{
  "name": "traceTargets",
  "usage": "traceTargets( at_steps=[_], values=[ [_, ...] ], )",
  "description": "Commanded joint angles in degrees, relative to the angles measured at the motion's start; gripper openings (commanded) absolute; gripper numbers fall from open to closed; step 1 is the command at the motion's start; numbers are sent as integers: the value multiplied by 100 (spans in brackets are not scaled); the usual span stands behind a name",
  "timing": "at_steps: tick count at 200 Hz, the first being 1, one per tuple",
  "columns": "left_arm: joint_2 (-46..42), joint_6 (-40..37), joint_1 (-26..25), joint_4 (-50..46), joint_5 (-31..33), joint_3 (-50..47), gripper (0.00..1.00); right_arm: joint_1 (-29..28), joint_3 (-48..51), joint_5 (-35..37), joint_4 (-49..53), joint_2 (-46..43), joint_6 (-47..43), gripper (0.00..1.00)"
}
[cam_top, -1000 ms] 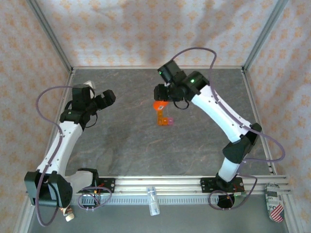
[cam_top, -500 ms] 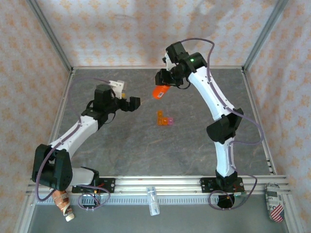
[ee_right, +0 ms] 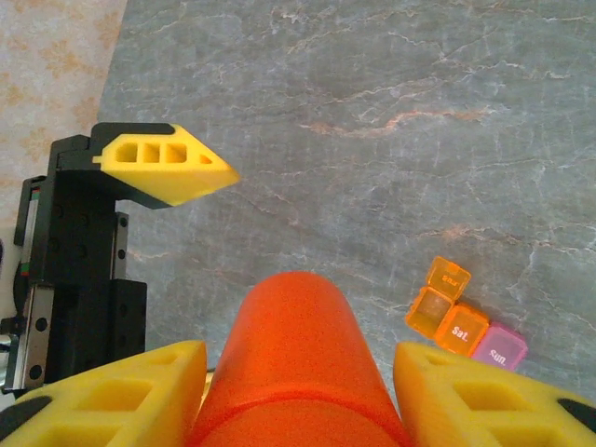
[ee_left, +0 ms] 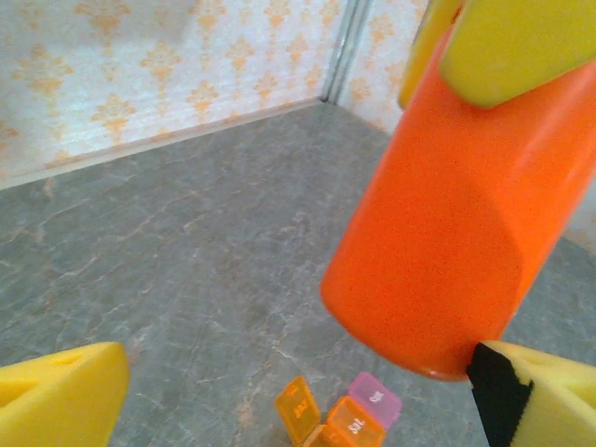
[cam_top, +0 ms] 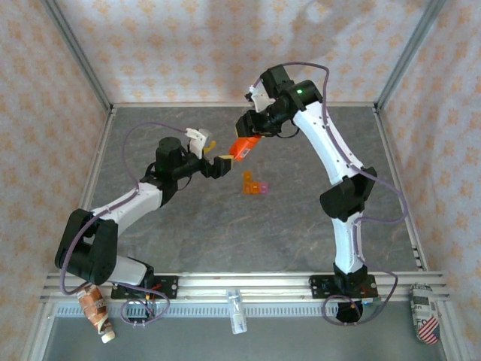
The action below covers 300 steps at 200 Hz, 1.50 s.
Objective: Sort the pills into containers
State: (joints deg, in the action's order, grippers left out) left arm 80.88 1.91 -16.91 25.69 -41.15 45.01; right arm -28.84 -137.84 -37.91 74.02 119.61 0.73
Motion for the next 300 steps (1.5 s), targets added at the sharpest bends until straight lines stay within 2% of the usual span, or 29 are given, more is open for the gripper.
traceTargets(
  at_steps=[1,53,143,189,243,278,300],
  values=[
    [25,91,-54,208,-578,343,94,-8,55,-508,-220,61,-30,28],
    [34,-112,-100,-679,-1091,767,88,-8,384,-1316,-710,34,239,28],
    [311,-510,-107,-1753,-1449,1159,82,-8,421,-1386,-714,-27,243,27],
    [488,-464,-110,-1705,-1456,1258,66,-8,586,-1333,-730,-138,189,27],
    [550,-292,-111,-1516,-1547,1240,53,40,917,-1329,-900,-279,245,25],
    [577,70,-104,-1016,-1616,1092,45,102,1194,-1438,-1193,-399,423,25],
    [604,358,-106,-615,-1670,1040,30,115,1298,-1438,-1271,-450,486,25]
  ],
)
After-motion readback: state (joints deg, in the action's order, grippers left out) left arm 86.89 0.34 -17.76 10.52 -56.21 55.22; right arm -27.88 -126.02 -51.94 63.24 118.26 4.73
